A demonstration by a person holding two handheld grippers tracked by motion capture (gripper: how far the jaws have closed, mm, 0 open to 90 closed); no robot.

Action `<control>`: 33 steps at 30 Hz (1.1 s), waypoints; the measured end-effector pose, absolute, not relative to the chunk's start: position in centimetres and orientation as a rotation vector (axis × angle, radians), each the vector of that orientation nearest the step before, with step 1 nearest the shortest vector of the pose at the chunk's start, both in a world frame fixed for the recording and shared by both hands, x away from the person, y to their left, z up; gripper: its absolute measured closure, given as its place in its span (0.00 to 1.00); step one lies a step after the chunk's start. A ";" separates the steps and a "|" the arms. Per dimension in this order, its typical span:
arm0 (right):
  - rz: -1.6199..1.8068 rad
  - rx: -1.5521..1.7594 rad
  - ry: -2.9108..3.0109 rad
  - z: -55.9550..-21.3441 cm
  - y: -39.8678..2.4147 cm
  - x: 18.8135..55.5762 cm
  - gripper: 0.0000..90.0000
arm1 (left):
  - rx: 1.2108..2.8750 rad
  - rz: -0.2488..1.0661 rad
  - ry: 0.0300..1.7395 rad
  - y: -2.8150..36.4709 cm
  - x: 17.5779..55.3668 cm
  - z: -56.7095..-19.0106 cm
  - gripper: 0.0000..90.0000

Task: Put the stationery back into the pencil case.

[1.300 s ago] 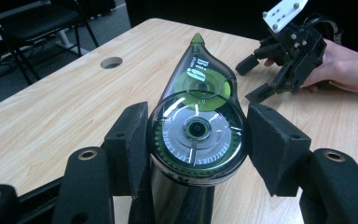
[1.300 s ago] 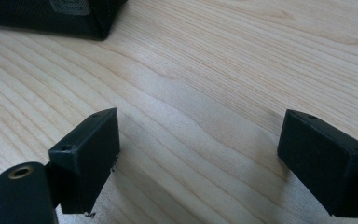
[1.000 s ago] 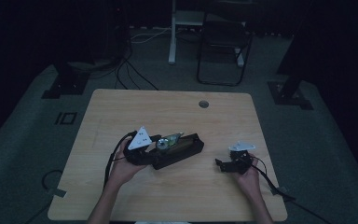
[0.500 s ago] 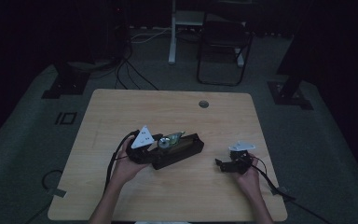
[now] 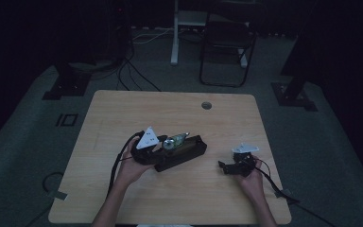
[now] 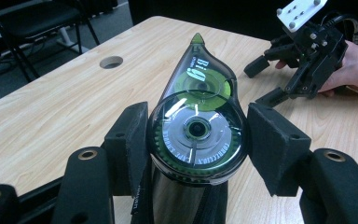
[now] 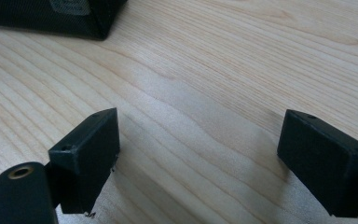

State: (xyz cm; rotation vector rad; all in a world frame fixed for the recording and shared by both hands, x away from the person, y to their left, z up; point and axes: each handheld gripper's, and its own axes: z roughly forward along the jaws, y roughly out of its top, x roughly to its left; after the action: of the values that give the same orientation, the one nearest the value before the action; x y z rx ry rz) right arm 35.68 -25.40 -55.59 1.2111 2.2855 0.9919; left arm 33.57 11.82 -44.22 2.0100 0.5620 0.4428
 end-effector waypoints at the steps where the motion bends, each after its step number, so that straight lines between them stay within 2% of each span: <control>1: 0.992 1.211 2.285 -55.6 -25.4 35.7 0.14 | 2.012 0.444 0.561 11.8 33.6 -44.2 0.46; 33: 0.992 1.211 2.285 -55.6 -25.4 35.7 0.14 | 2.072 0.415 0.571 10.0 35.1 -46.1 0.46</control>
State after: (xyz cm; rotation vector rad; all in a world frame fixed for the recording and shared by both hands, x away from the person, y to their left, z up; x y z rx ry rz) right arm 35.68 -25.40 -55.60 1.2111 2.2850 0.9921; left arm 35.09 10.01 -46.09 2.0725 0.5710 0.4149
